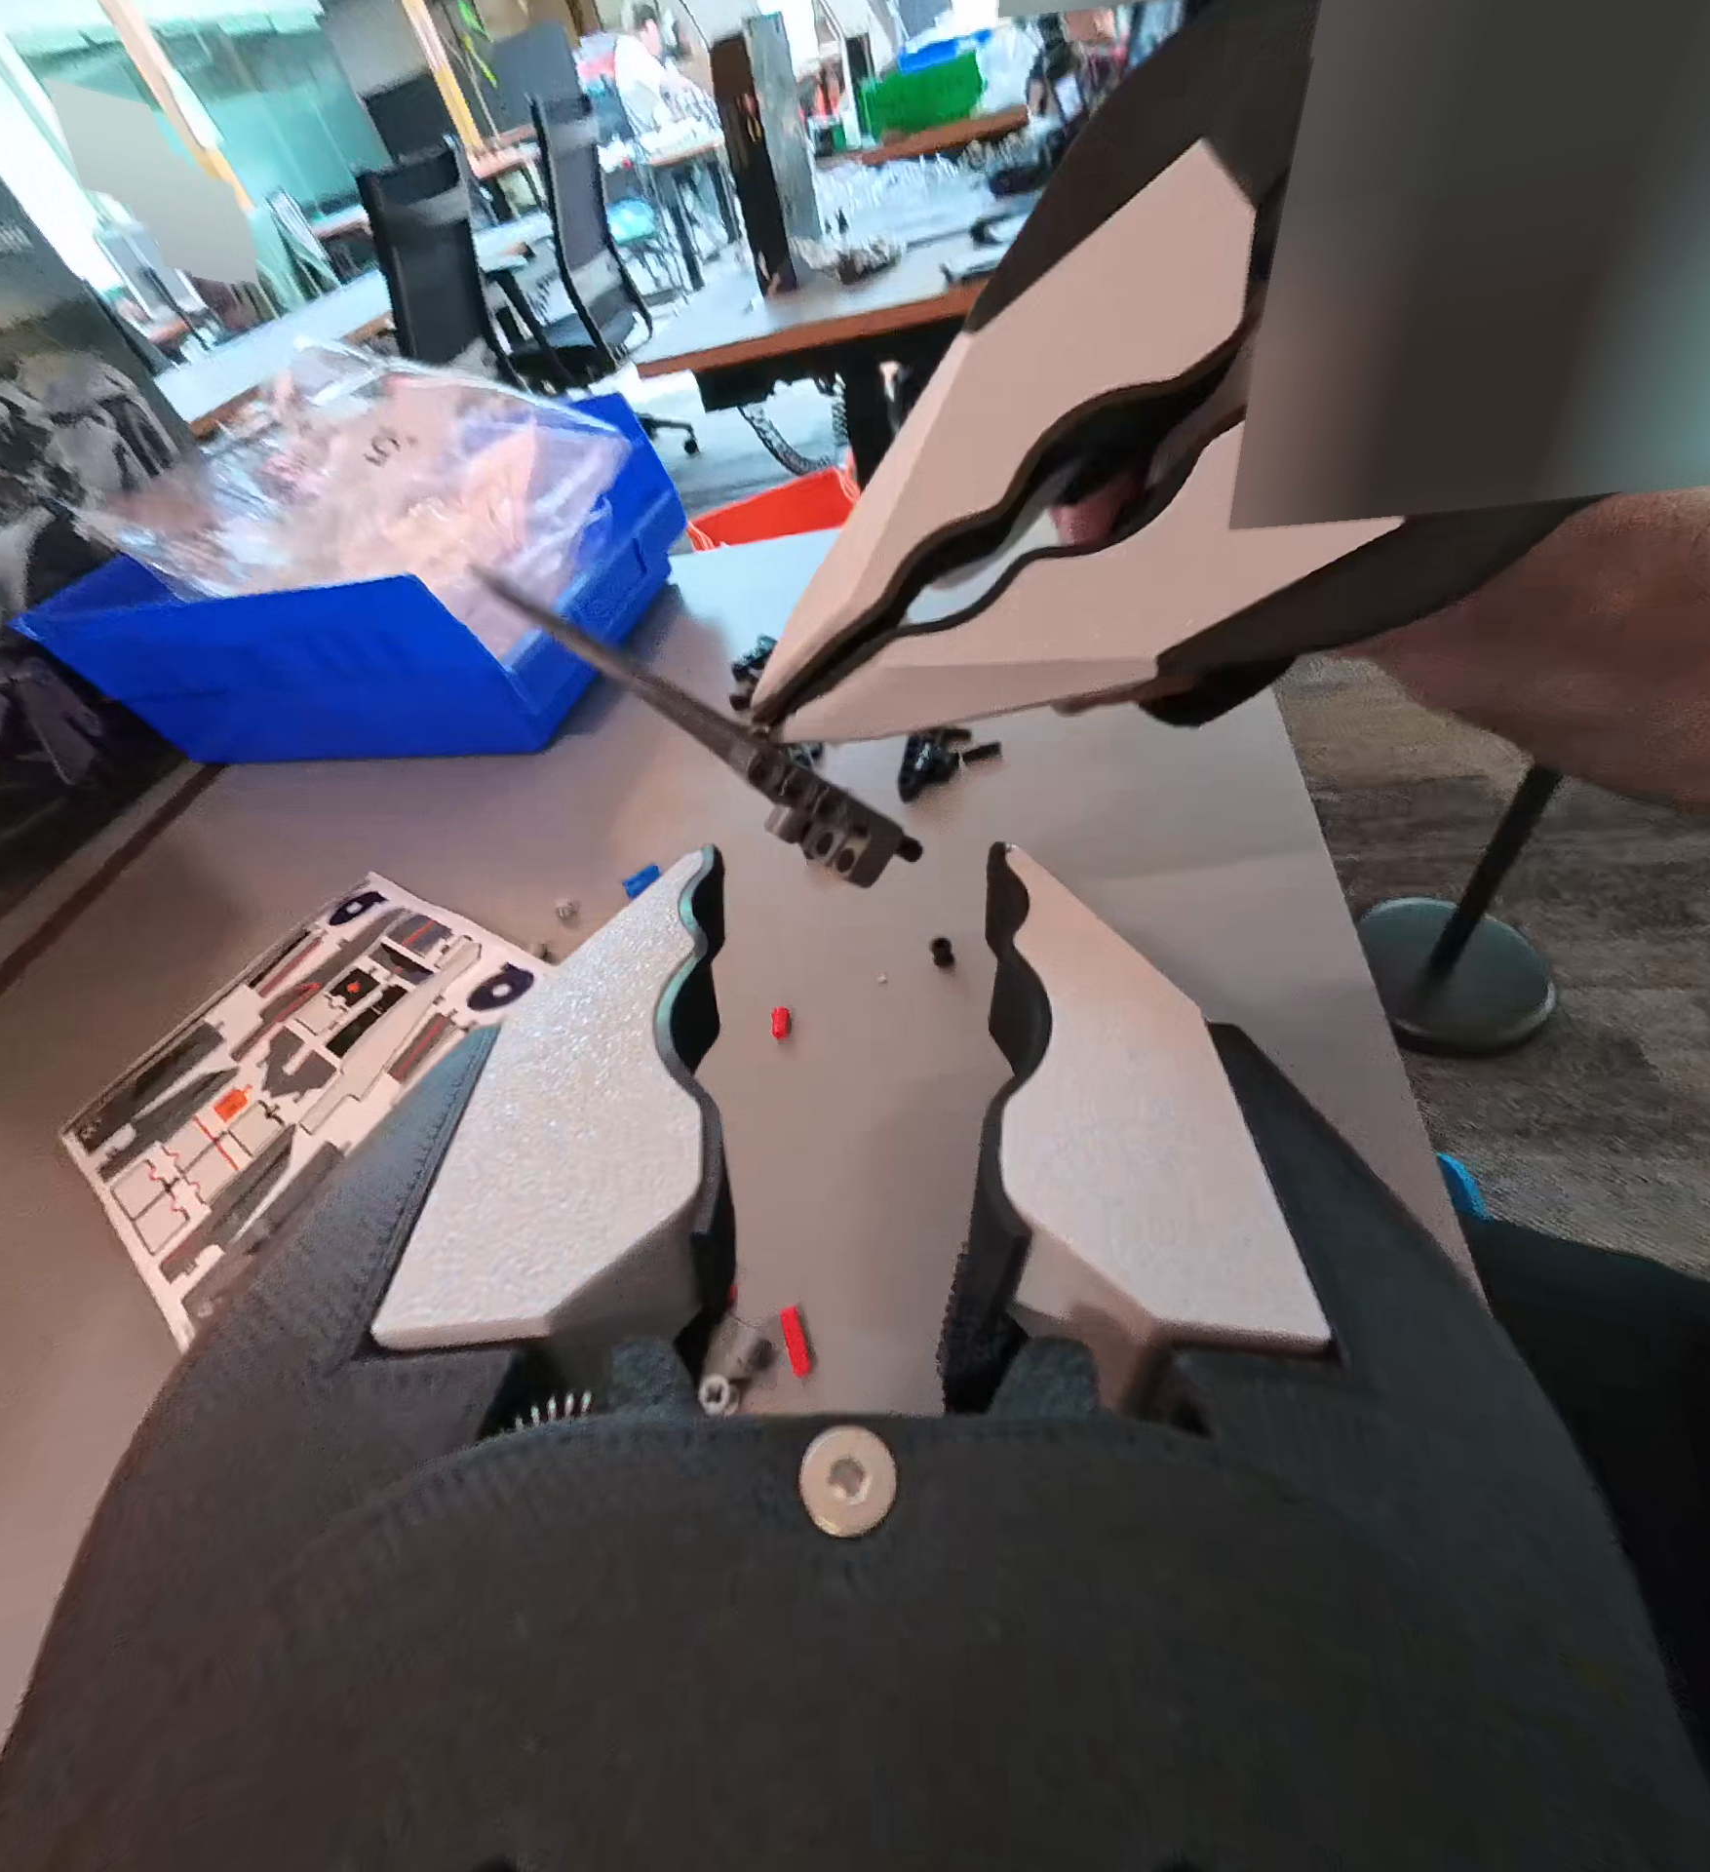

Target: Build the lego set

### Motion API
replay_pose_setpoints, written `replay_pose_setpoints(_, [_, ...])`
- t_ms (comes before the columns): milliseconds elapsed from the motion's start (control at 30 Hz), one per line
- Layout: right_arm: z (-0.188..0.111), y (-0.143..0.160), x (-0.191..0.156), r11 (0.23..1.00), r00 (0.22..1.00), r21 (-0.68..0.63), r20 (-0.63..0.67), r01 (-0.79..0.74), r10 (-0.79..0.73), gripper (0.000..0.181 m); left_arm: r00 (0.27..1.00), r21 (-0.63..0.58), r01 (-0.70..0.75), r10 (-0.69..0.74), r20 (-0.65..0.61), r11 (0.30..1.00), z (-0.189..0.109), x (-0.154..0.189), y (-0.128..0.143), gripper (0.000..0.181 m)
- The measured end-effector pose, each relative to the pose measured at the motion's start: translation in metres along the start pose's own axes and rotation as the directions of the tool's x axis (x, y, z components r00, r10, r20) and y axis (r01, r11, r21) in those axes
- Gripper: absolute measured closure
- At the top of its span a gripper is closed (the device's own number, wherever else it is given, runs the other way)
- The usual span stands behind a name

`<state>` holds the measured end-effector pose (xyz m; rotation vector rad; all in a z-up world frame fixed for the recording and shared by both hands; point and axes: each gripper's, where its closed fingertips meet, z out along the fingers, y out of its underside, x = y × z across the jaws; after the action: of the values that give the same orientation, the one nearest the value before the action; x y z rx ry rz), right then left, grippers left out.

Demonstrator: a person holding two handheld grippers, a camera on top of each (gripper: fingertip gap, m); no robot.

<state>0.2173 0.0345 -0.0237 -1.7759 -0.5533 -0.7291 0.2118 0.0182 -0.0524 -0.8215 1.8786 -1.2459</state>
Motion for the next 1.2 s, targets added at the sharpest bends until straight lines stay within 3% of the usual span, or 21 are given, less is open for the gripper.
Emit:
replay_pose_setpoints(300, [0.018, -0.008, -0.006, 0.987, 0.985, 0.051, 0.089, -0.152, 0.148, 0.181, 0.996, 0.03, -0.009, 0.006, 0.094, 1.0, -0.002, -0.018, -0.003, 0.142])
replay_pose_setpoints(600, [0.024, -0.013, -0.007, 0.986, 0.983, 0.058, 0.105, -0.158, 0.152, 0.181, 0.992, 0.062, 0.025, -0.032, 0.118, 0.998, -0.008, -0.032, -0.002, 0.165])
replay_pose_setpoints(767, [0.025, -0.013, -0.008, 0.994, 0.992, 0.042, 0.073, -0.105, 0.102, 0.181, 0.992, 0.08, 0.041, -0.05, 0.119, 0.996, -0.01, -0.038, -0.001, 0.176])
replay_pose_setpoints(1200, [0.027, -0.015, -0.007, 0.999, 0.999, -0.039, -0.017, 0.037, -0.038, 0.181, 0.989, 0.084, 0.058, -0.069, 0.132, 0.995, -0.012, -0.045, -0.001, 0.177])
